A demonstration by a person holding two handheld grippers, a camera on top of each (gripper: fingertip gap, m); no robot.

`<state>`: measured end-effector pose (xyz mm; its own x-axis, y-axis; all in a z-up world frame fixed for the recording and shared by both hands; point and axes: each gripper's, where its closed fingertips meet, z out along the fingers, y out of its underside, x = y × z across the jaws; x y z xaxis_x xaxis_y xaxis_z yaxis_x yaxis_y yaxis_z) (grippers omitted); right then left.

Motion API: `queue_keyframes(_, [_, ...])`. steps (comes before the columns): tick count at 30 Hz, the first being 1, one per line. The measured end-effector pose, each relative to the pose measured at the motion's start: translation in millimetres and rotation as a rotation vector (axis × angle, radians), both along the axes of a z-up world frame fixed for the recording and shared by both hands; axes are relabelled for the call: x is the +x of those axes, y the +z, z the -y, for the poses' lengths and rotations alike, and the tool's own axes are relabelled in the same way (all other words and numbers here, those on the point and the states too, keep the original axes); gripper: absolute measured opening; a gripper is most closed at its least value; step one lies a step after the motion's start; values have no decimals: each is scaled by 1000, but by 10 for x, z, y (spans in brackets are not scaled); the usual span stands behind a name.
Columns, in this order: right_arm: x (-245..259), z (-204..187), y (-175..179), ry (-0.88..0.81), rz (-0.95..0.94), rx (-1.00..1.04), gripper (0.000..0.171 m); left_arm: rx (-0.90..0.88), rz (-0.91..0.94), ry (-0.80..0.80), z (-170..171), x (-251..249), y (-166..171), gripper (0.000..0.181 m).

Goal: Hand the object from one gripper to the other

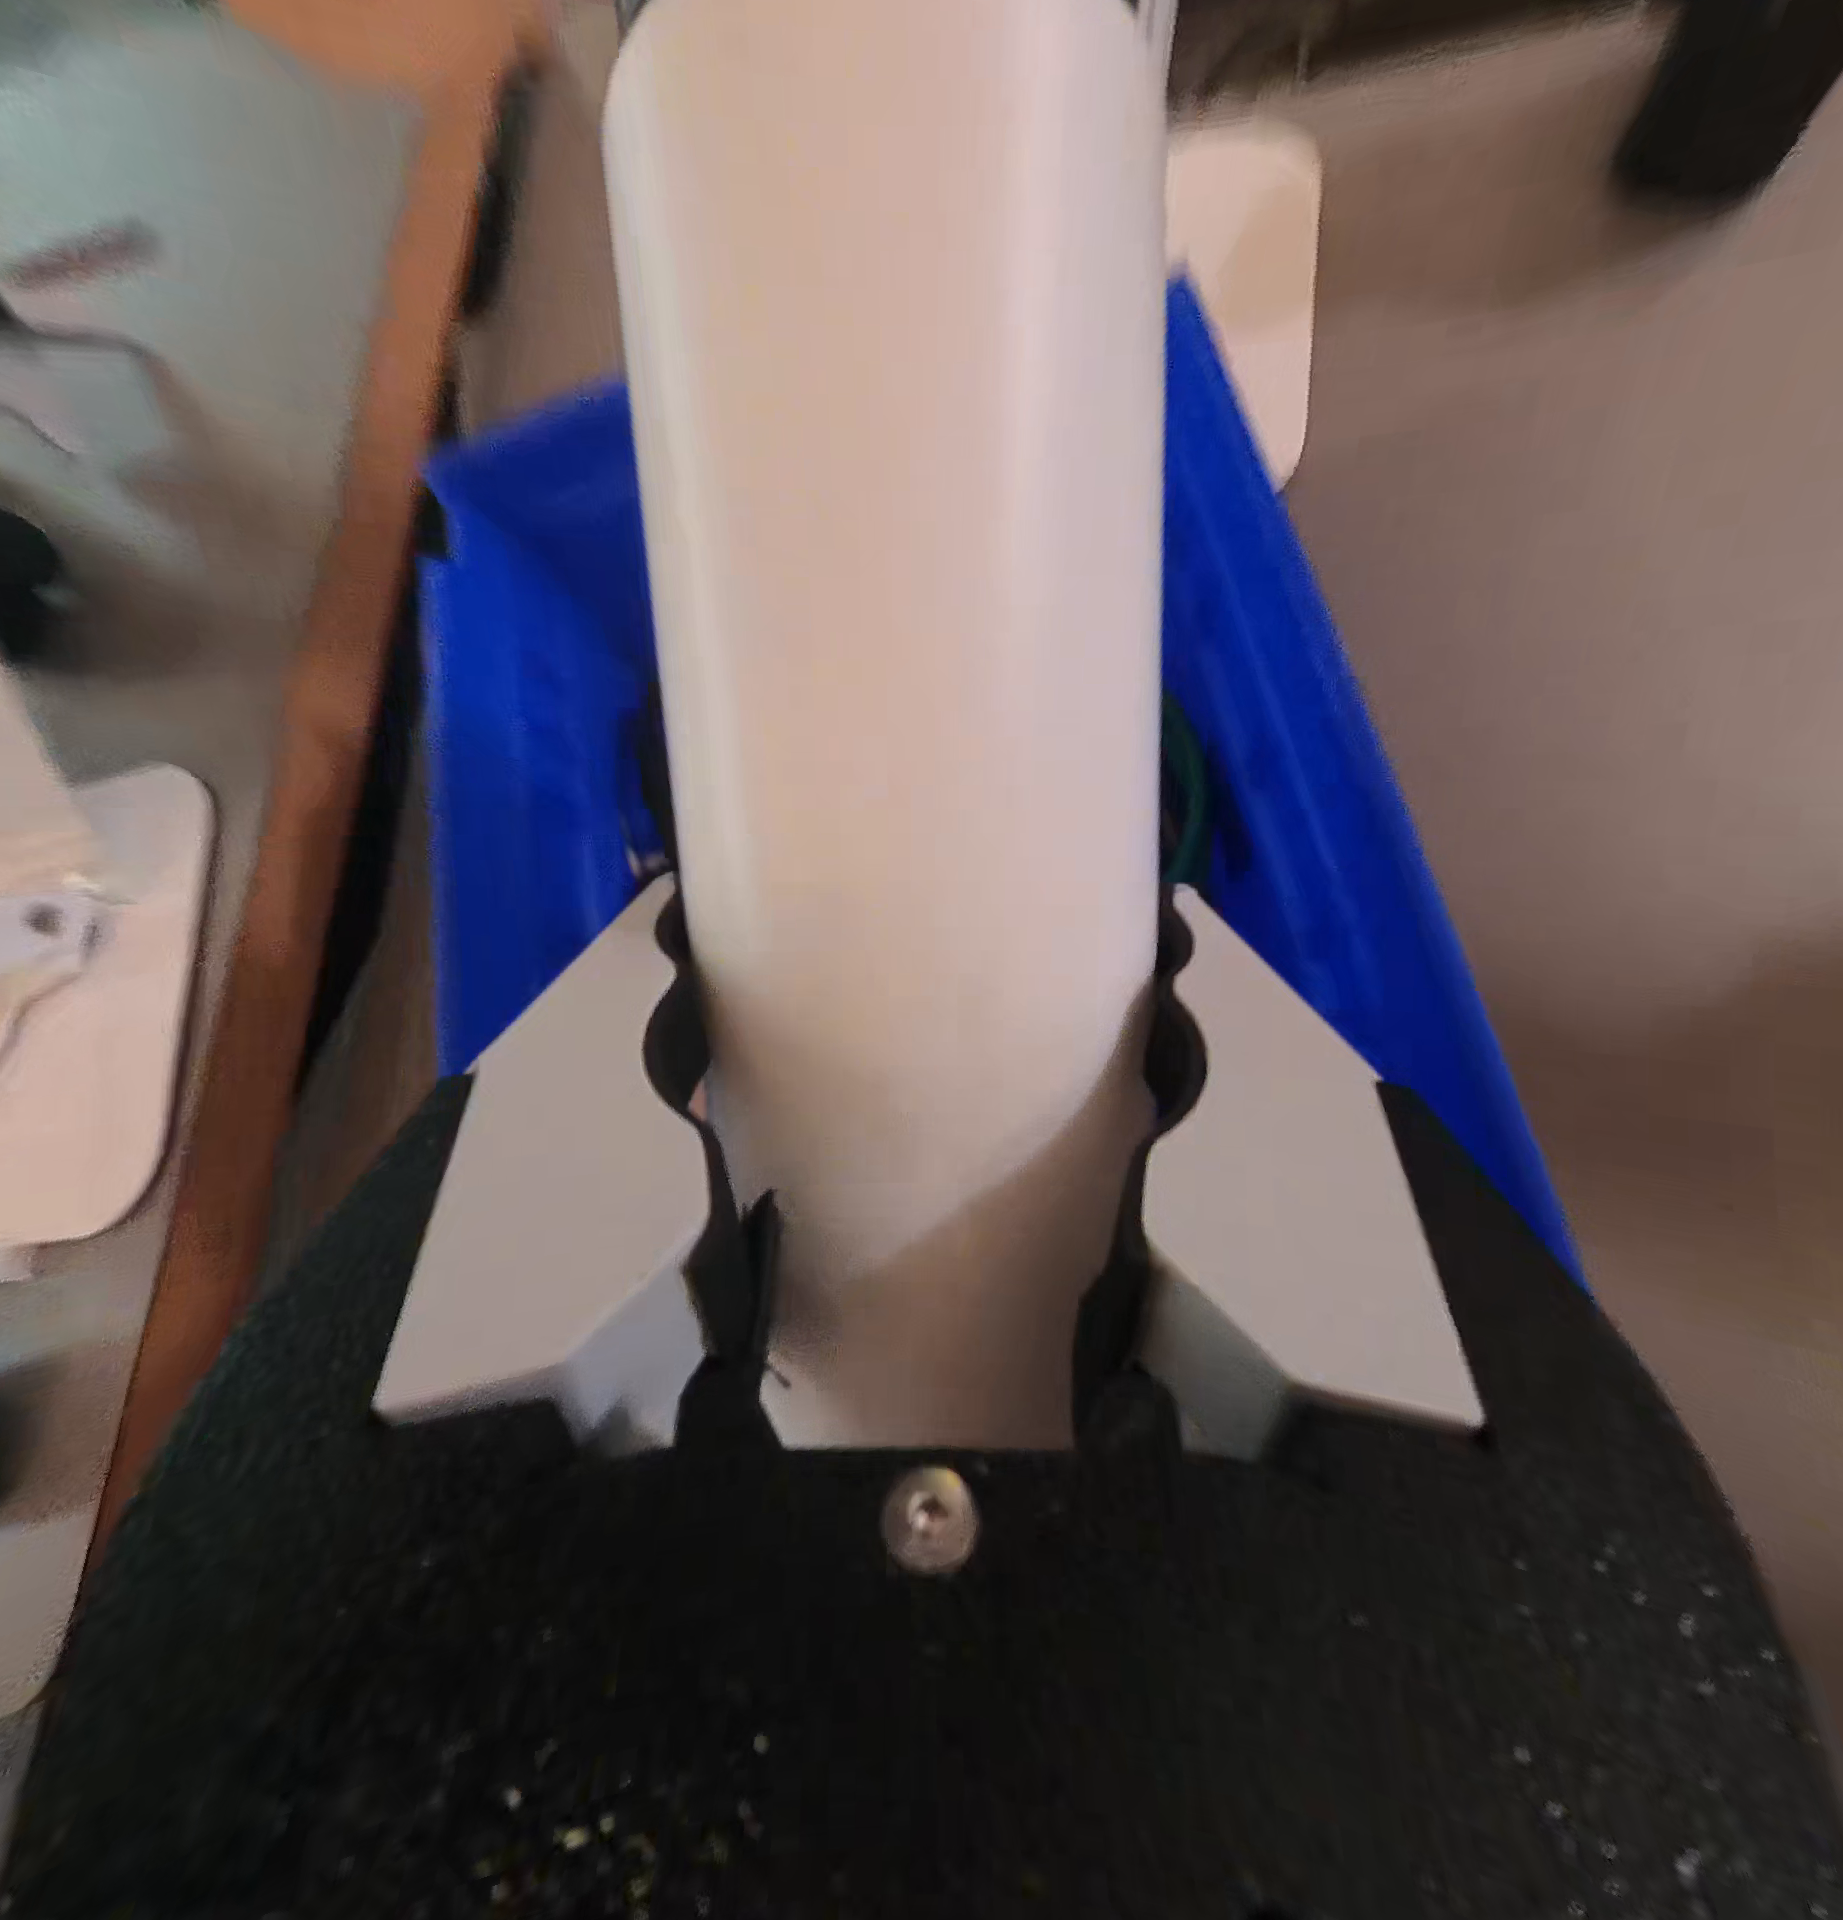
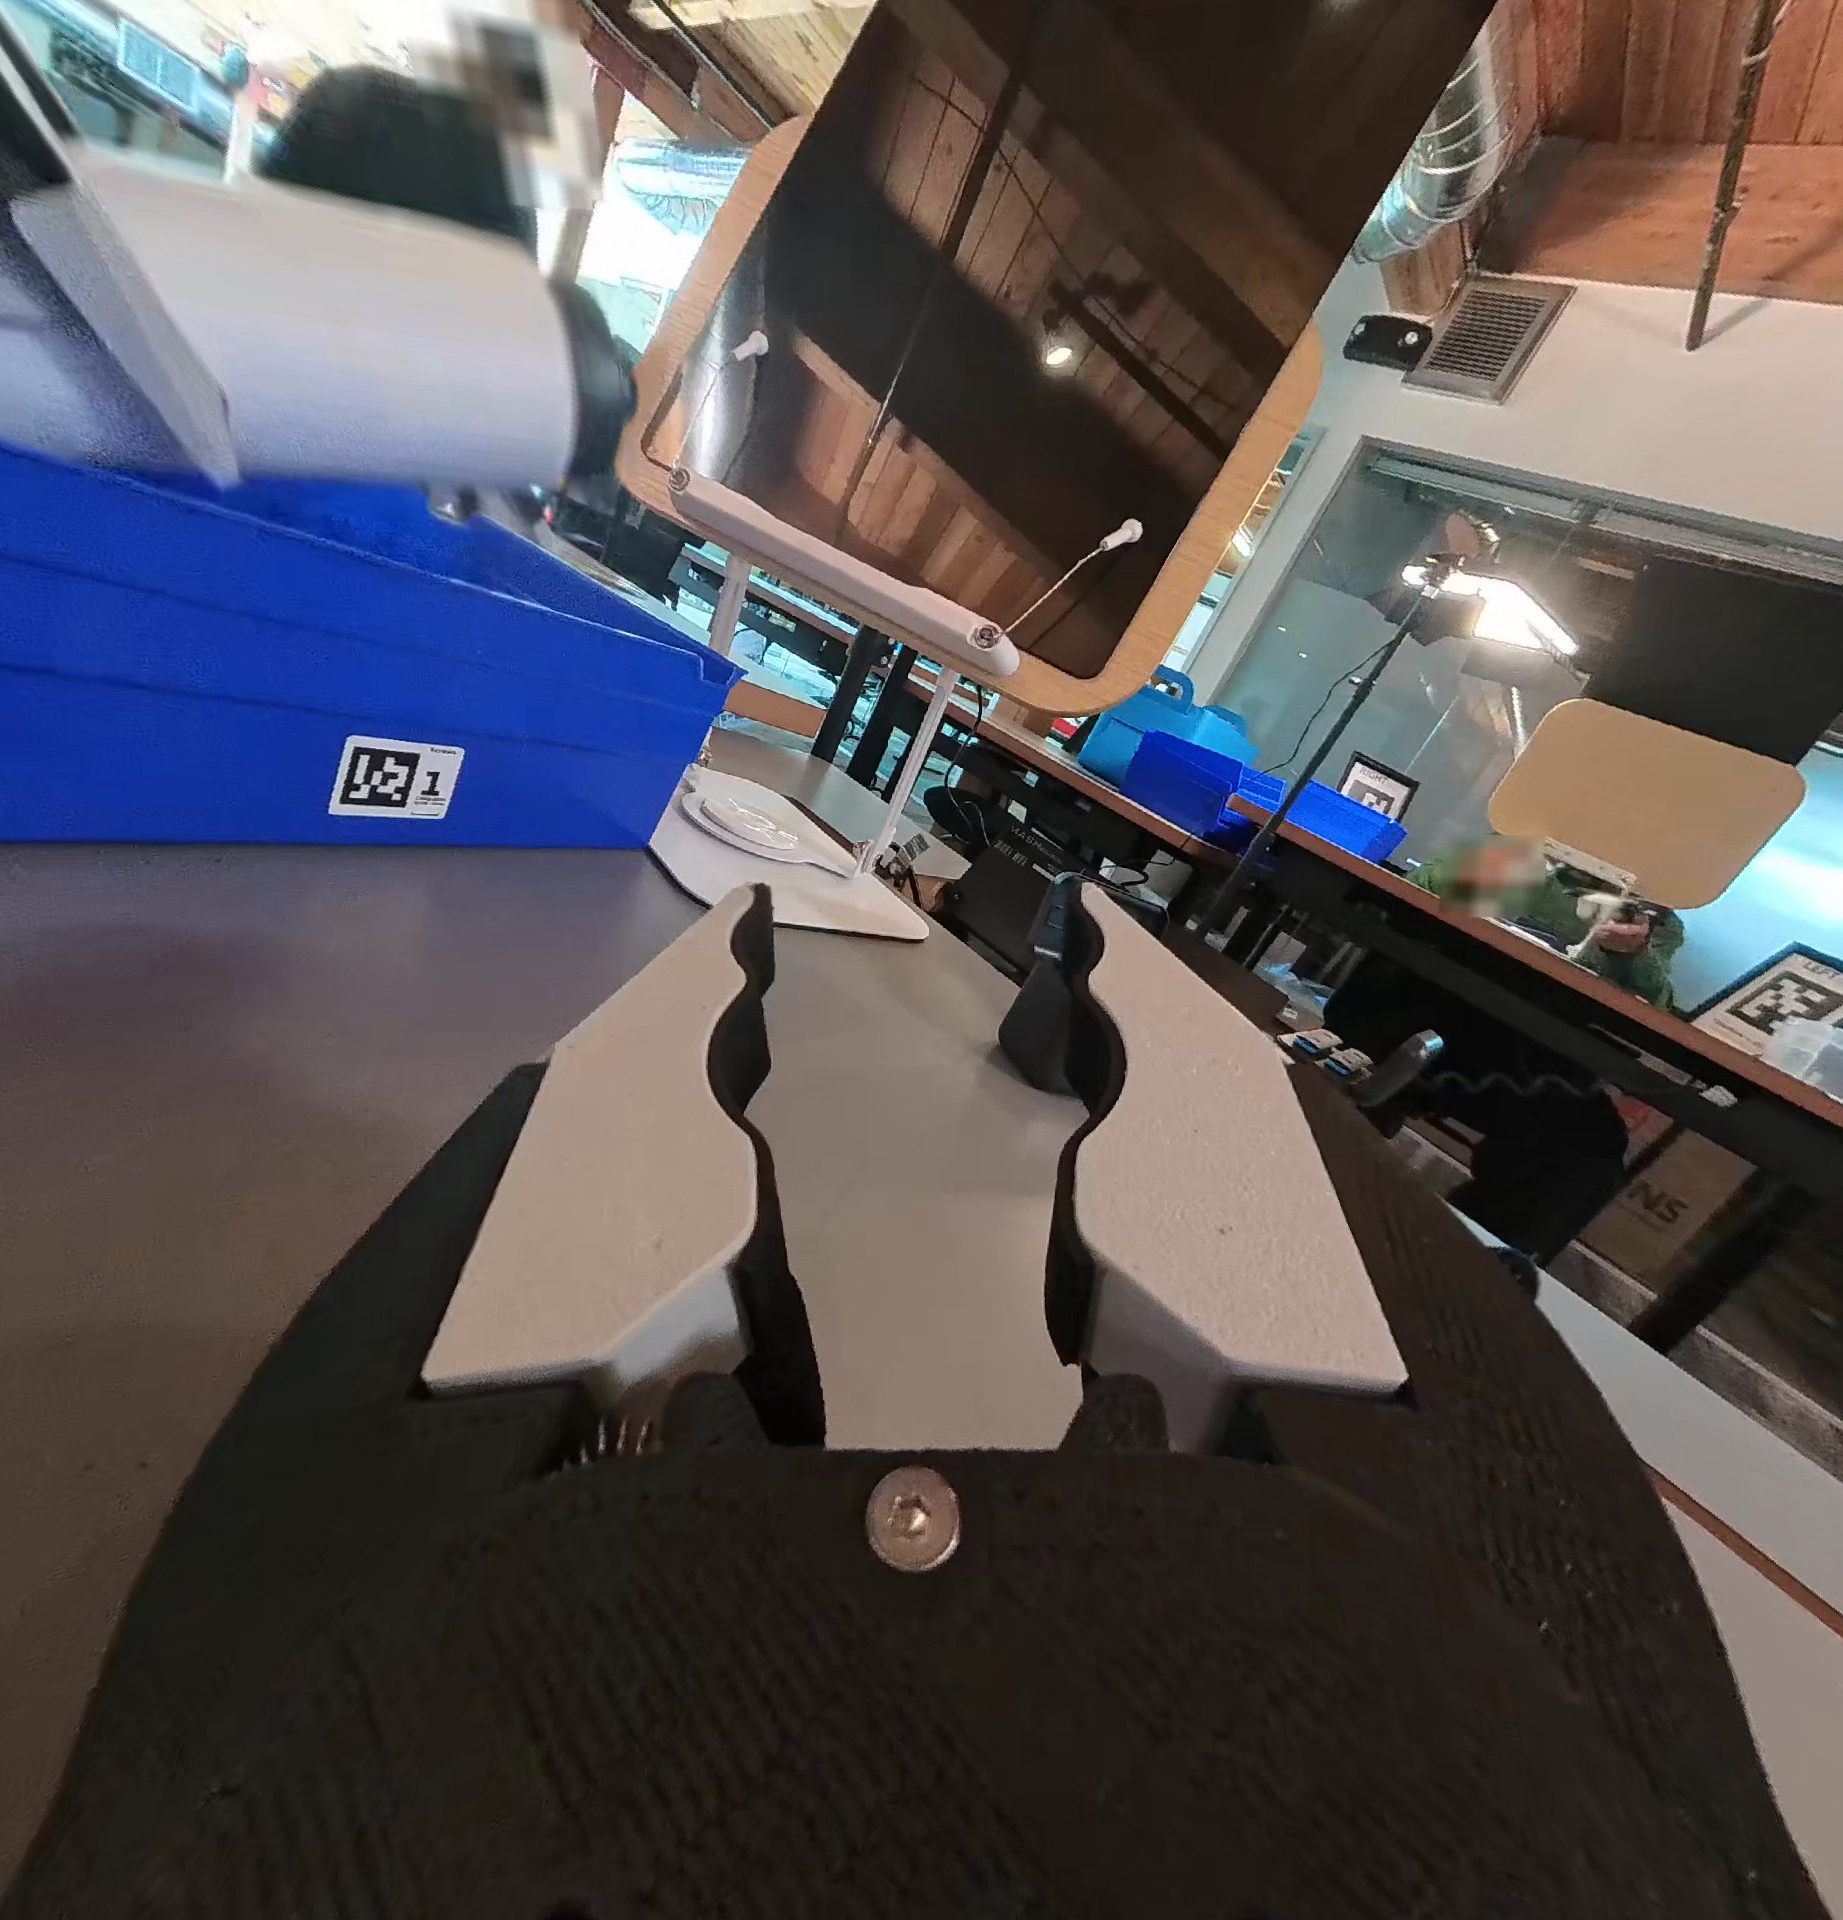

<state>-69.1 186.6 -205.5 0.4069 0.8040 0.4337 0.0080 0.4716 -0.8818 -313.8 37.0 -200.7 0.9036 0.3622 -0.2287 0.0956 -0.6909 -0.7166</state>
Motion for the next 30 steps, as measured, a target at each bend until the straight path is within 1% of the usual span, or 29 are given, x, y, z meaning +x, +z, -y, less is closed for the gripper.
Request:
queue_keyframes(1, [3,-5,2,-3,-2,1,55,82,-31,-10,-1,30,159,85])
queue_keyframes(3, [10,-17,13,-8,-8,4,54,280,-68,-81,-70,220,503,85])
queue_keyframes(5, [23,-39,27,-17,-17,4,53,497,-65,-202,-218,588,821,85])
queue_keyframes(7, [50,-74,47,-30,-30,4,53,686,-52,-356,-417,1079,1025,86])
queue_keyframes(9, [104,-145,80,-57,-56,-8,52,812,-1,-501,-666,1597,1063,86])
queue_keyframes(11, [206,-250,119,-109,-86,-17,52,908,48,-614,-940,2022,1035,86])
queue_keyframes(13, [362,-378,163,-184,-103,7,50,1017,70,-686,-1194,2285,1015,86])
queue_keyframes(15, [550,-529,196,-279,-108,45,46,1131,46,-714,-1412,2378,962,86])
queue_keyframes(17, [717,-674,207,-354,-119,43,45,1163,43,-762,-1623,2442,796,85])
queue_keyframes(19, [834,-795,213,-407,-140,24,45,1158,134,-796,-1791,2495,620,86])
queue_keyframes(21, [885,-907,216,-449,-158,6,44,1163,195,-804,-1900,2509,486,86])
queue_keyframes(23, [895,-1016,200,-492,-147,9,43,1165,205,-836,-1977,2532,426,86])
queue_keyframes(26, [916,-1120,201,-534,-143,16,42,1144,176,-900,-2015,2563,377,86])
queue_keyframes(28, [927,-1147,197,-539,-148,6,43,1125,217,-890,-2027,2542,335,85])
queue_keyframes(30, [914,-1101,207,-505,-162,-7,42,1128,256,-897,-1981,2523,330,85])
